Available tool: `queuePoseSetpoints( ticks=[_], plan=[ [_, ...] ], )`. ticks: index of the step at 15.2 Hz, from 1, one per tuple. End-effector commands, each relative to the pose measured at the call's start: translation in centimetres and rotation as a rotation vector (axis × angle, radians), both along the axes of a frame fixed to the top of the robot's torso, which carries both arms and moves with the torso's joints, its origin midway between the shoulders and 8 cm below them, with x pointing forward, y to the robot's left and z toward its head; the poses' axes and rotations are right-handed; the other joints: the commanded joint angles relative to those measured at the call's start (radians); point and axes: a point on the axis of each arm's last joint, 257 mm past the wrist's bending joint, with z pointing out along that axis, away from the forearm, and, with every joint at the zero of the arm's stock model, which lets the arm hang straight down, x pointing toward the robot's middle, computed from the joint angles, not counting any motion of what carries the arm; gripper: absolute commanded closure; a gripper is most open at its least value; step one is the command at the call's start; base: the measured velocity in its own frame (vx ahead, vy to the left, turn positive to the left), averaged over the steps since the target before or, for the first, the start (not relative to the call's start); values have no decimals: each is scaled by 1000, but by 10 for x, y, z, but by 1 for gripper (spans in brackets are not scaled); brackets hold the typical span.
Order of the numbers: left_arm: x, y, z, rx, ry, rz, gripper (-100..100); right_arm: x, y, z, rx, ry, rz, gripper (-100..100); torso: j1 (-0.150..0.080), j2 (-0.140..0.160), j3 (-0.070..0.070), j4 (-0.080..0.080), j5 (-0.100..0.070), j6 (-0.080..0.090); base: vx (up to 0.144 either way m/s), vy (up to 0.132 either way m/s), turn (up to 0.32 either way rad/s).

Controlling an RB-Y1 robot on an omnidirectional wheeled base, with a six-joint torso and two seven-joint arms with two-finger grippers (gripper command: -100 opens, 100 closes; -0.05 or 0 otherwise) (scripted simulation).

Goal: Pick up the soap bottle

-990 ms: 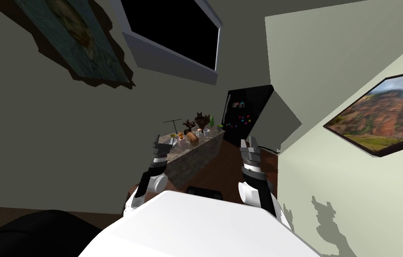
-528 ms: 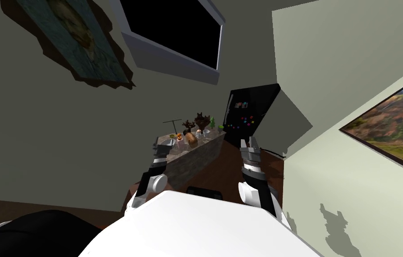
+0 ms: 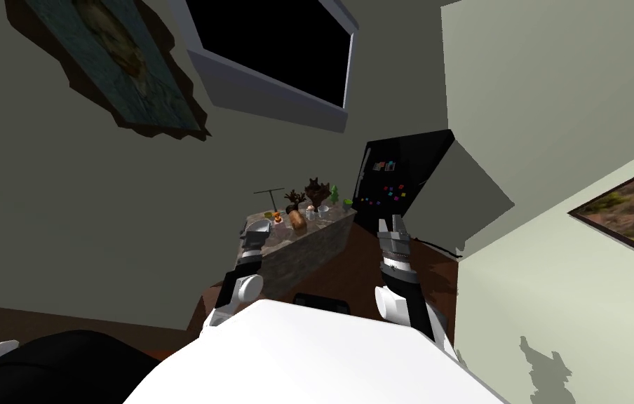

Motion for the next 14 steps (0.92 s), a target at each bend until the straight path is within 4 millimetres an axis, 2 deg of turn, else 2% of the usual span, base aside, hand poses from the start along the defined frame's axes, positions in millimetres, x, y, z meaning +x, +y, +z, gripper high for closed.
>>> queuePoseSetpoints(
  ticks=[1, 2, 3, 5, 6, 8, 10, 14],
  plan=[
    [0, 5, -12, -63, 12, -2, -100, 0, 0, 0, 0, 0, 0, 0, 0, 0, 0, 0, 0, 0, 109, -134, 96],
    [0, 11, -23, -117, 21, -1, -100, 0, 0, 0, 0, 0, 0, 0, 0, 0, 0, 0, 0, 0, 108, -111, 102],
    [0, 11, -23, -117, 21, -1, -100, 0, 0, 0, 0, 0, 0, 0, 0, 0, 0, 0, 0, 0, 98, -89, 67],
    [0, 19, -42, -219, 34, 2, -100, 0, 0, 0, 0, 0, 0, 0, 3, 0, 0, 0, 0, 0, 104, -66, 97],
    [0, 19, -42, -223, 34, 2, -100, 0, 0, 0, 0, 0, 0, 0, 4, 0, 0, 0, 1, 0, 117, -69, 85],
    [0, 26, -60, -318, 41, 7, -100, 0, 0, 0, 0, 0, 0, 0, 4, 0, 0, 0, 1, 0, 112, -81, 69],
    [0, 29, -67, -364, 42, 9, -100, 0, 0, 0, 0, 0, 0, 0, 3, -1, -1, 0, 0, 0, 117, -89, 63],
    [-1, 37, -91, -511, 38, 17, -100, 0, 0, 0, 0, 0, 0, 0, 3, -5, -3, -1, 0, 0, 163, -85, 80]
  ],
)
